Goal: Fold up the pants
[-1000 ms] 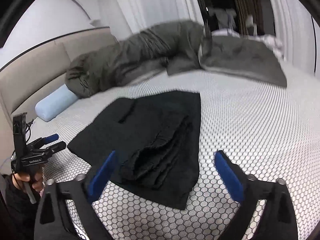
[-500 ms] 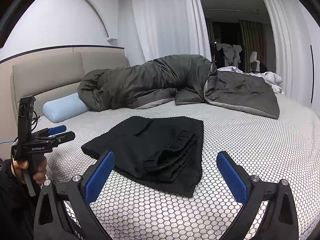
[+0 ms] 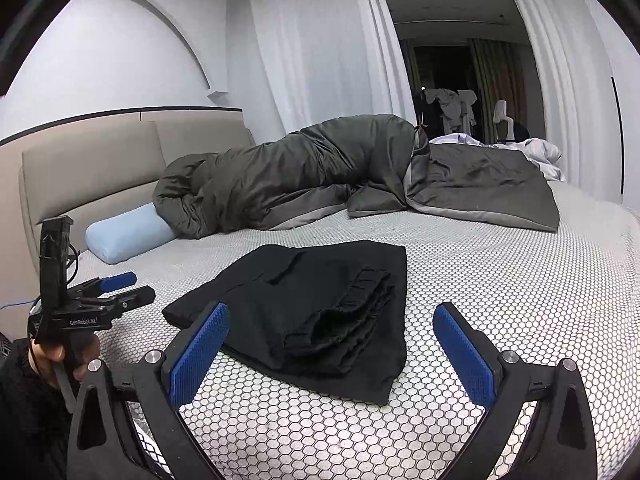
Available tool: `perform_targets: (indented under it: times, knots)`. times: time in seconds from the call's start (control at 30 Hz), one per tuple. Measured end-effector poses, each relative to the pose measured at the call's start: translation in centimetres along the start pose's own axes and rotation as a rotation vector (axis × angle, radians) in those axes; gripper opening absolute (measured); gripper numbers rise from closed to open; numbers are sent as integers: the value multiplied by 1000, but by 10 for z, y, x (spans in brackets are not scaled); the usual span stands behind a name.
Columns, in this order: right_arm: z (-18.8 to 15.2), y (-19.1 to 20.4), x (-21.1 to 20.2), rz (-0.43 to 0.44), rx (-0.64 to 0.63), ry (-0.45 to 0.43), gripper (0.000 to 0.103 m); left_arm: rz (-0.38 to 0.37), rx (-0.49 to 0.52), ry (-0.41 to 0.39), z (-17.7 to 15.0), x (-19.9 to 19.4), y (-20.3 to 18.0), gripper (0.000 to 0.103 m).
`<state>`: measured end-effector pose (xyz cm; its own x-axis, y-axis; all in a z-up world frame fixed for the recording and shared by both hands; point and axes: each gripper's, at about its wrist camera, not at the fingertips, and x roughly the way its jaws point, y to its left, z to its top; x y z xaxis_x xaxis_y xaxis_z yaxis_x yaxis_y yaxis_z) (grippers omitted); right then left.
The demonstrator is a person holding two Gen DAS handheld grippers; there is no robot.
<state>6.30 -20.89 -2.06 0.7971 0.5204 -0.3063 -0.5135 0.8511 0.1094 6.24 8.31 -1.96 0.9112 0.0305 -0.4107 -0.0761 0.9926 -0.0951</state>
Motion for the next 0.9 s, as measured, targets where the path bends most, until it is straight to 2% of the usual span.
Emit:
perform_targets:
  times: [0.9]
  knots:
    - [-1, 8, 0, -10, -14, -3, 103, 5, 16, 21, 0, 15, 8, 102]
